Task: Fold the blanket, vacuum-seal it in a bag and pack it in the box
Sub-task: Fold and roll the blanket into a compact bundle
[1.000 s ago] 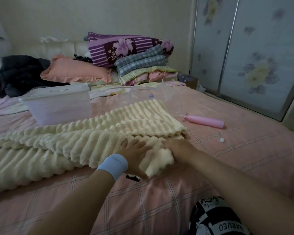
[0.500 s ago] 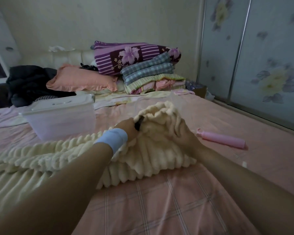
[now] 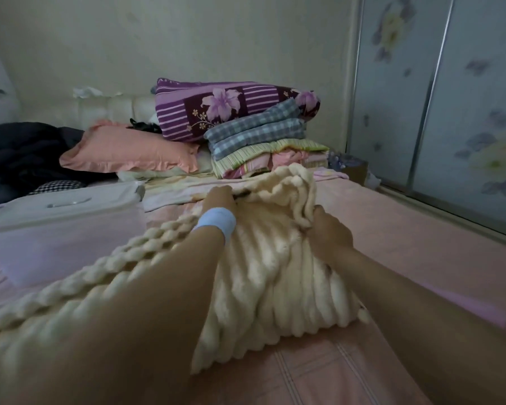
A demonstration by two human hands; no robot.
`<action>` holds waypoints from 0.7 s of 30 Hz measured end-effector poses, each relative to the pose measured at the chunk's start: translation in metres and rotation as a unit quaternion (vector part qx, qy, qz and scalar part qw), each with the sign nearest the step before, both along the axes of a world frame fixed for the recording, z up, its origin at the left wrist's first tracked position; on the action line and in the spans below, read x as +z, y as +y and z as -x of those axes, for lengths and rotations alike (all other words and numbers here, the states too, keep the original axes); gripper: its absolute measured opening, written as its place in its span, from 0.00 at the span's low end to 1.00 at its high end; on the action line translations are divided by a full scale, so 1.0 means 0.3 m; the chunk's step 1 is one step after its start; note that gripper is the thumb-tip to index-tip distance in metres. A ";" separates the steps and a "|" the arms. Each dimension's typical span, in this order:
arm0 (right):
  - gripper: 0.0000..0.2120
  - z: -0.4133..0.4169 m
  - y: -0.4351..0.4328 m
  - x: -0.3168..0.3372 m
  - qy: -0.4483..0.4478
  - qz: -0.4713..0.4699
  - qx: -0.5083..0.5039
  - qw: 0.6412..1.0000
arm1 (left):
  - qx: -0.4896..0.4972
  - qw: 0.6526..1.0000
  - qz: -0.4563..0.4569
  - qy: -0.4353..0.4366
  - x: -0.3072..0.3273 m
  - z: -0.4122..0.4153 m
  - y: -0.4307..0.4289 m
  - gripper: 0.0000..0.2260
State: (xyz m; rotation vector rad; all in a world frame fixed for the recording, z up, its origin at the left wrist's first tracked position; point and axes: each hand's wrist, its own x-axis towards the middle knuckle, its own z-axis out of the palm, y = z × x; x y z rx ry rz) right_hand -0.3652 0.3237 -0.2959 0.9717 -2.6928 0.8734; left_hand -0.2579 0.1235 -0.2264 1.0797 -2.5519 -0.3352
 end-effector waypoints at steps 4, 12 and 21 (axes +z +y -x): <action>0.16 0.114 -0.093 -0.175 -0.067 -0.109 -0.043 0.991 | -0.112 0.985 -0.119 -0.059 -0.290 -0.017 -0.013 0.43; 0.36 0.045 -0.089 -0.236 0.115 -0.211 -0.079 0.968 | -0.153 0.967 0.050 -0.200 -0.352 -0.156 0.037 0.16; 0.37 -0.216 0.170 -0.265 0.253 -0.148 0.267 0.918 | -0.155 0.982 0.003 -0.105 -0.339 -0.346 0.159 0.28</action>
